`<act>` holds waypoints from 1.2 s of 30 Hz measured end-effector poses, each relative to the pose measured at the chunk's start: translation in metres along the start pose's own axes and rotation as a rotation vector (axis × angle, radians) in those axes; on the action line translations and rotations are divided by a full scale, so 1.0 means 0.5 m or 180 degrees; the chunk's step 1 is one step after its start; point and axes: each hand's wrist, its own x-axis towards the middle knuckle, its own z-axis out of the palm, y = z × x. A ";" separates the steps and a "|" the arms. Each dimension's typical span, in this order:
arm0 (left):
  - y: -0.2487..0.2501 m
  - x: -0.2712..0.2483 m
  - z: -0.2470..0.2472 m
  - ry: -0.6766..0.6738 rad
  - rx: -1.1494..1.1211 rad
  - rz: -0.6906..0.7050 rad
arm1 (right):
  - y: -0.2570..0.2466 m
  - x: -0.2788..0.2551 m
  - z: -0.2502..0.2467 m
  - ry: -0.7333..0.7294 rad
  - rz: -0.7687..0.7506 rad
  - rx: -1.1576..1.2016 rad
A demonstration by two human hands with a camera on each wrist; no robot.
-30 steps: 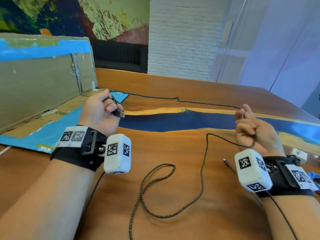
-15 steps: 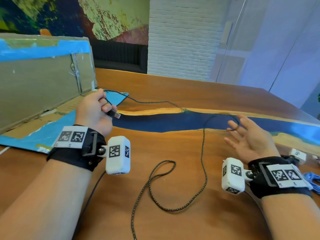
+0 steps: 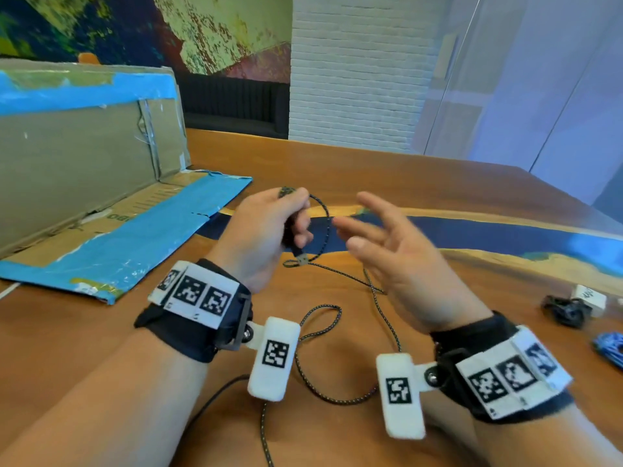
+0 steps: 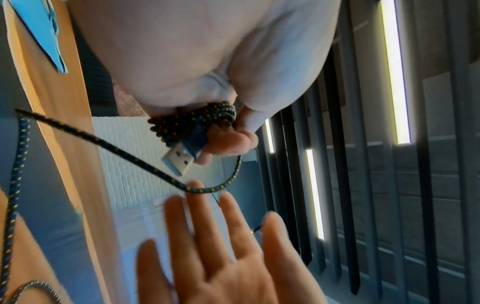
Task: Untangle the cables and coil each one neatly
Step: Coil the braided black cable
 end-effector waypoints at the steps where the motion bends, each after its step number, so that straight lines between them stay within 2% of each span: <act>1: -0.001 -0.006 0.008 -0.0144 0.0030 0.0000 | 0.014 0.001 0.013 -0.0135 0.0090 -0.0245; 3: -0.002 -0.015 0.015 -0.0309 0.0114 -0.0029 | 0.032 -0.001 0.032 -0.0210 0.0115 -0.0550; 4: -0.002 -0.017 0.016 -0.0346 0.0182 -0.0043 | 0.033 -0.003 0.034 -0.0164 0.0076 -0.0467; 7: -0.002 -0.020 0.009 -0.0554 0.0357 -0.0144 | 0.007 -0.005 0.019 0.0105 -0.0039 0.0660; 10: -0.003 -0.026 0.003 -0.1182 0.0532 -0.0337 | -0.021 0.001 -0.030 0.0584 -0.0019 0.1522; 13: 0.001 -0.042 0.012 -0.1857 0.0241 -0.0467 | -0.006 0.008 -0.072 0.1005 0.0070 0.1488; 16: 0.011 -0.053 0.021 -0.2098 -0.0737 -0.0711 | 0.023 0.012 -0.073 0.0968 0.0287 0.0961; 18: 0.016 -0.050 0.023 -0.1988 -0.1509 -0.0572 | 0.031 0.010 -0.060 0.0753 0.0415 0.0377; 19: 0.017 -0.046 0.024 -0.1797 -0.1842 -0.0403 | 0.030 0.008 -0.052 0.0613 0.0462 0.0044; 22: 0.017 -0.028 0.026 -0.0858 -0.2271 0.0065 | 0.026 -0.006 -0.022 -0.0066 0.0522 -0.0789; 25: 0.003 -0.009 0.017 -0.0124 -0.1630 0.0318 | 0.019 -0.024 0.005 -0.0782 0.0423 -0.1231; 27: -0.006 -0.004 0.013 0.0012 -0.0990 0.0234 | 0.010 -0.029 0.006 -0.0939 0.0288 -0.1192; 30: -0.014 -0.013 0.019 -0.0263 -0.0007 -0.0018 | -0.002 -0.030 -0.012 -0.0862 0.0091 -0.0918; 32: -0.022 -0.021 0.026 -0.0530 0.0602 -0.0071 | -0.005 -0.030 -0.026 -0.0713 0.0025 -0.0413; 34: -0.030 -0.024 0.030 -0.0777 0.1163 -0.0034 | -0.009 -0.026 -0.043 -0.0476 -0.0060 0.0036; 36: -0.031 -0.027 0.031 -0.1153 0.1406 -0.0117 | -0.008 -0.021 -0.059 -0.0139 -0.0131 0.0172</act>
